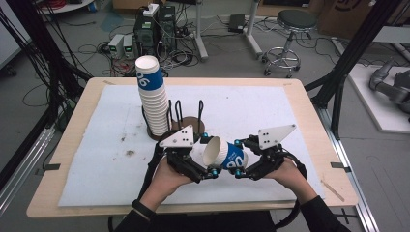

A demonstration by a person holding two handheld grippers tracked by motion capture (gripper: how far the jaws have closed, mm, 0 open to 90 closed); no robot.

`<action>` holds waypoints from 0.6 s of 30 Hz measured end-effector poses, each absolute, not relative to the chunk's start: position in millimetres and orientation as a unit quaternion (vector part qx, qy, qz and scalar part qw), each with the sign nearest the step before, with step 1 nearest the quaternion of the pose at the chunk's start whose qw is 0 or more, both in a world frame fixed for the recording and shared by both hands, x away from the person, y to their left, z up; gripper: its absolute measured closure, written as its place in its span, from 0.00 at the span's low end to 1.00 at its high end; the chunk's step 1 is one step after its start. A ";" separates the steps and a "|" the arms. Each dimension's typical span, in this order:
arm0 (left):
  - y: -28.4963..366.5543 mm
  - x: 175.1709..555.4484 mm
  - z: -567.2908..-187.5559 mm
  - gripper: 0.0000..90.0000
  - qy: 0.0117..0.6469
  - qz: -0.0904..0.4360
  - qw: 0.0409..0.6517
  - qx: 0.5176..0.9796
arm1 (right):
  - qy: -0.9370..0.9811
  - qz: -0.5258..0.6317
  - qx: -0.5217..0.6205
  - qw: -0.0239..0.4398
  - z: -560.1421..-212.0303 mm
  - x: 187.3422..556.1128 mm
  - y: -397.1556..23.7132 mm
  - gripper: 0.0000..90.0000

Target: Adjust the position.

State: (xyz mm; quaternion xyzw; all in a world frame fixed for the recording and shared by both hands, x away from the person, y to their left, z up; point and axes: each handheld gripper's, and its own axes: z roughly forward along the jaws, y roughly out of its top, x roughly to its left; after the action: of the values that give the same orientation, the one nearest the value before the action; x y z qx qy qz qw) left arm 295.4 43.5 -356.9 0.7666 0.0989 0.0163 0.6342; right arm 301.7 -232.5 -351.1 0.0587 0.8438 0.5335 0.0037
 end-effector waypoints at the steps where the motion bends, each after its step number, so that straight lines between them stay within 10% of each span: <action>1: 43.9 296.5 -357.1 0.08 0.097 0.011 0.640 0.762 | 0.842 0.537 0.058 0.001 -351.8 301.5 -232.4 0.32; 18: 38.0 297.1 -334.0 0.22 0.046 0.038 0.552 0.832 | 0.879 0.472 0.057 0.027 -349.6 298.5 -225.4 0.24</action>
State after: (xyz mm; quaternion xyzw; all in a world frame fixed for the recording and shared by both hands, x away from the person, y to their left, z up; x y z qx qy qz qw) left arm 297.1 38.0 -334.0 0.8318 0.0458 0.0384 0.5519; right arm 298.5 -225.4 -349.6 0.0567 0.8793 0.4722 0.0267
